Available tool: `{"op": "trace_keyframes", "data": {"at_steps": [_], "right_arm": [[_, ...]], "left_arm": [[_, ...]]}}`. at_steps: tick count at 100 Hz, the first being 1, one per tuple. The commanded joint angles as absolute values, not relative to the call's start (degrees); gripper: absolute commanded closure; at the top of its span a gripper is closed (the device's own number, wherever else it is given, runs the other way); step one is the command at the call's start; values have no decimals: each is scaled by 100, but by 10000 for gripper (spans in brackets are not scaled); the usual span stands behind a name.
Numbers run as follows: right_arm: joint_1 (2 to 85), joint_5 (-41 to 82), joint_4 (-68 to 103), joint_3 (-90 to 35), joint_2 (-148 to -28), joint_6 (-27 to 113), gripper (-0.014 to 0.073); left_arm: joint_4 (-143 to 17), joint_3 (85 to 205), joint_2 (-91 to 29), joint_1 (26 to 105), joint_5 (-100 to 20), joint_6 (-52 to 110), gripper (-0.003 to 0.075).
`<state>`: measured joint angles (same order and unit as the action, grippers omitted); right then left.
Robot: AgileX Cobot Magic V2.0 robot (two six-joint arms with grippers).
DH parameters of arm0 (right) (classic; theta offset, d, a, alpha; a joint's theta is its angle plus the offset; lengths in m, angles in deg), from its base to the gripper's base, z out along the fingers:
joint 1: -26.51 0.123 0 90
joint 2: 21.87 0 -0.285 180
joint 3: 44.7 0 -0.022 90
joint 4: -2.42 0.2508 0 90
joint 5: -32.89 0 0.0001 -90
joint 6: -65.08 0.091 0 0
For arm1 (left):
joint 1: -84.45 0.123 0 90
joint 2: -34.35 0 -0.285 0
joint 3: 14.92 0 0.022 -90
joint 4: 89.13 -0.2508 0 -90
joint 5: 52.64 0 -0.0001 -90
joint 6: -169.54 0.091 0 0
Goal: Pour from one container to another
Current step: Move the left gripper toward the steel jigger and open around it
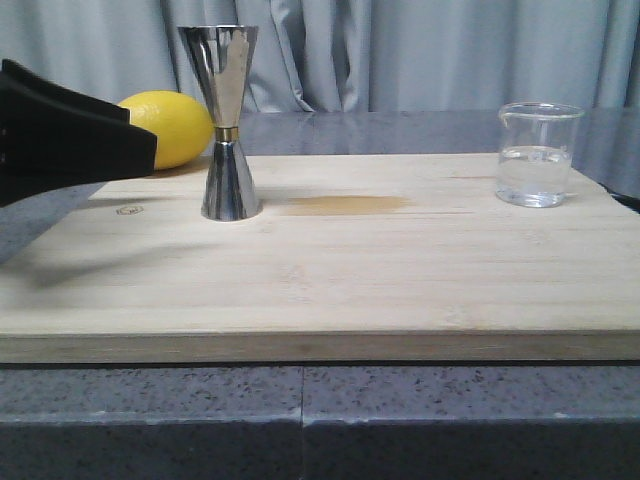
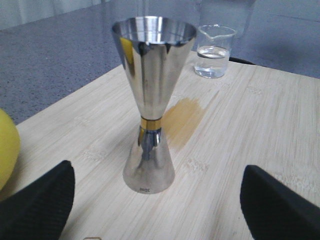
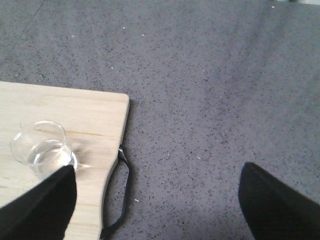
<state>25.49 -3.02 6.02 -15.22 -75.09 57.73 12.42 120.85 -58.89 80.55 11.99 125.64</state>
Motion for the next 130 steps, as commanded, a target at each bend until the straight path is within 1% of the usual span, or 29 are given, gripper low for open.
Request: {"op": "trace_keyframes", "data": {"at_steps": [1,21,45,93,115,130], "right_arm": [[2555,206,539,-1677,-7520,5727,-12],[2555,257,539,-1677,-7520,5727,-12],[2555,294,539,-1677,-7520,5727,-12],[2555,294,539,-1677,-7520,5727,-12],[2555,312,539,-1677,-7520,5727,-12],[2555,312,539,-1677,-7520,5727,-12]], "left_arm": [[1697,12246,-5902,8014,1875,12680,111],[1697,12444,-6163,7974,2000,12722,111],[1697,12860,-6415,7732,1993,12771,111],[1697,13303,-6814,7347,1978,12771,115],[1697,13509,-6924,7178,1978,12771,181],[1697,13678,-7126,7038,1978,12771,202]]}}
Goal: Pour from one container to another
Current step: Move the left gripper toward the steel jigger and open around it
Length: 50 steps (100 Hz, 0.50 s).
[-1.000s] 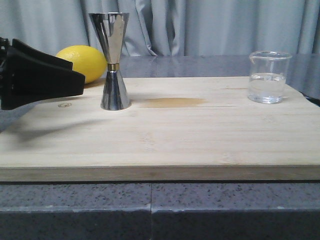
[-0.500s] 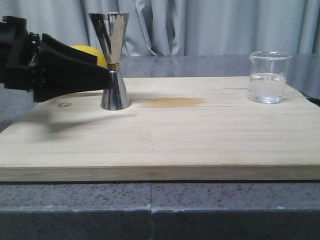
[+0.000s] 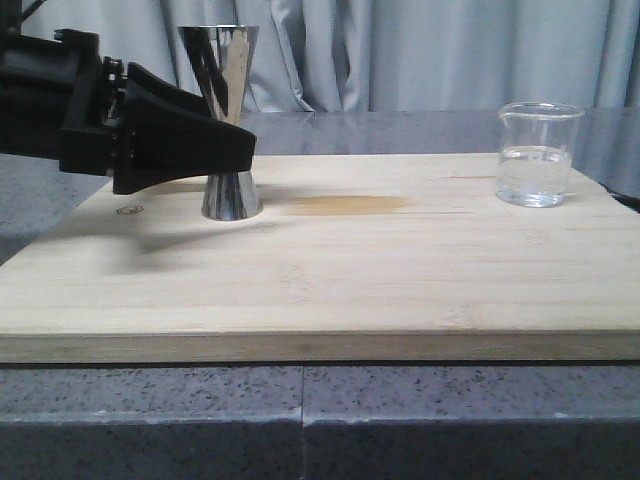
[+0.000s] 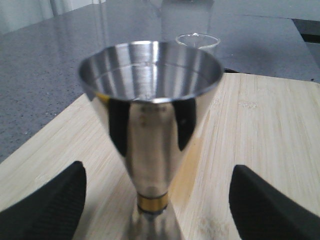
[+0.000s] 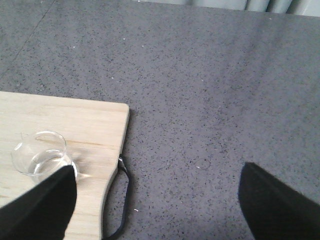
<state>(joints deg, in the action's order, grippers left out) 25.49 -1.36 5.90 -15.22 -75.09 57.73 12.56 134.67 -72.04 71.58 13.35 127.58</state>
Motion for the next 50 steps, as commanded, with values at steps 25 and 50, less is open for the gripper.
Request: {"op": "trace_keyframes", "data": {"at_steps": [25,50], "right_arm": [[2555,312,539,-1677,-7520,5727,-12],[2555,317,539,-1677,-7520,5727,-12]], "left_arm": [[1697,13688,-7178,6955,2001,12771,247],[1697,13688,-7178,6955,2001,12771,353]]}}
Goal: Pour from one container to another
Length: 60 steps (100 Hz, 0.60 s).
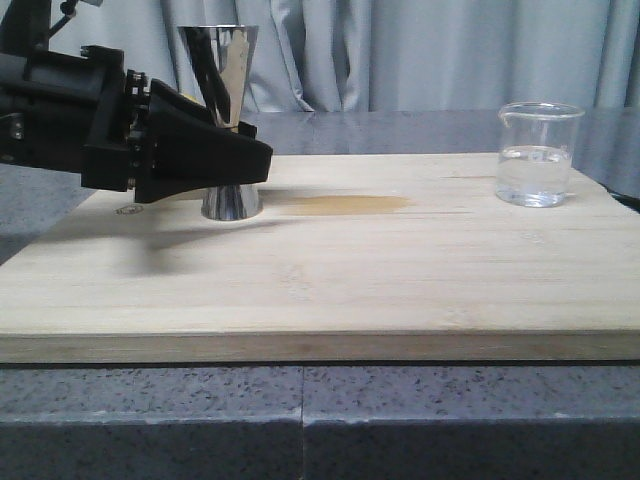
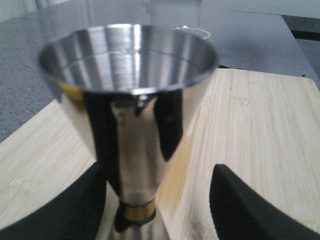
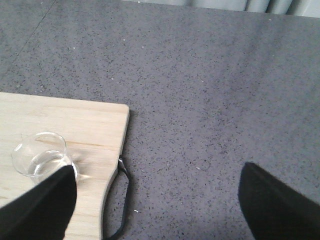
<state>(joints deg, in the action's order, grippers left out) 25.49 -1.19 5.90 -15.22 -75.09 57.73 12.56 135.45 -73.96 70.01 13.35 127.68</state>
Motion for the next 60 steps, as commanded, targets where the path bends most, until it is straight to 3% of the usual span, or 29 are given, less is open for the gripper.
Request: {"op": "trace_keyframes", "data": {"at_steps": [1,60], "right_arm": [[2555,317,539,-1677,-7520,5727,-12],[2555,326,539,-1677,-7520,5727,-12]], "left_arm": [[1697,13688,-7178,6955,2001,12771,356],[1697,13688,-7178,6955,2001,12771,555]]}}
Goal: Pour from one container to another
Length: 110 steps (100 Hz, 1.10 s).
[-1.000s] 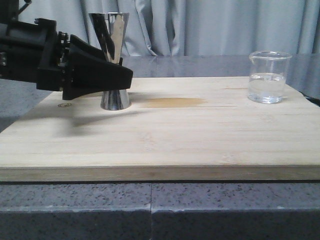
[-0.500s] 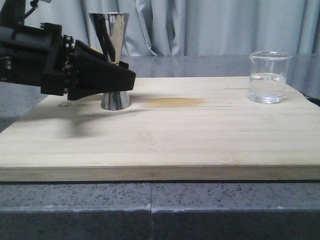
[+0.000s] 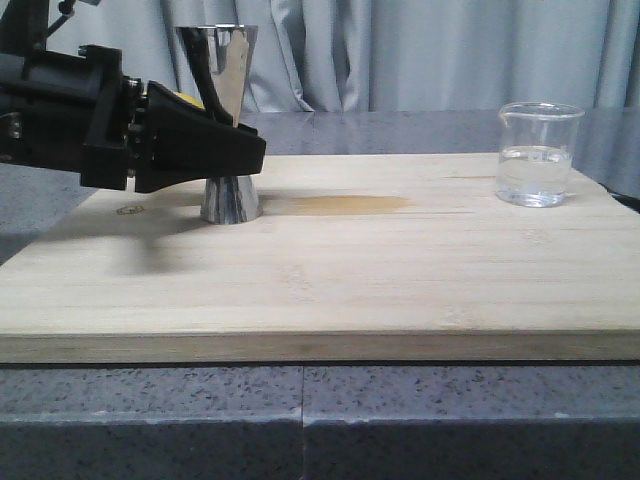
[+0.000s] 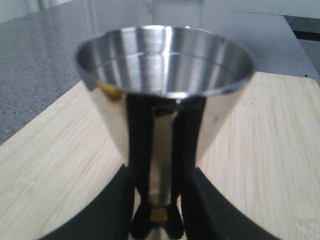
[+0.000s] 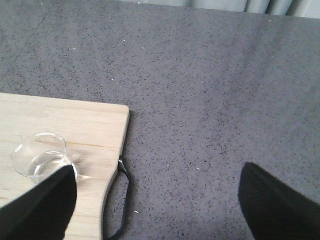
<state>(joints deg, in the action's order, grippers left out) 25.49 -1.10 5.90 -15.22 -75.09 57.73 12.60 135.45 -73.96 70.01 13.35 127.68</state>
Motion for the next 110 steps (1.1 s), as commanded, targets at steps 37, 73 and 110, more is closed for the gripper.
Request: {"op": "trace_keyframes", "data": {"at_steps": [37,73,110], "right_arm": [[2555,326,539,-1677,-7520,5727,-12],[2555,568,539,-1545,-7520,5727,-12],[2555,964,653,-1015,-7520,5727,-12]], "left_arm": [[1697,13688,-7178,6955,2001,12771,701],[1697,13688,-7178,6955,2001,12771,738],[1697,13693,-6932,6955,2001,12771,739]]}}
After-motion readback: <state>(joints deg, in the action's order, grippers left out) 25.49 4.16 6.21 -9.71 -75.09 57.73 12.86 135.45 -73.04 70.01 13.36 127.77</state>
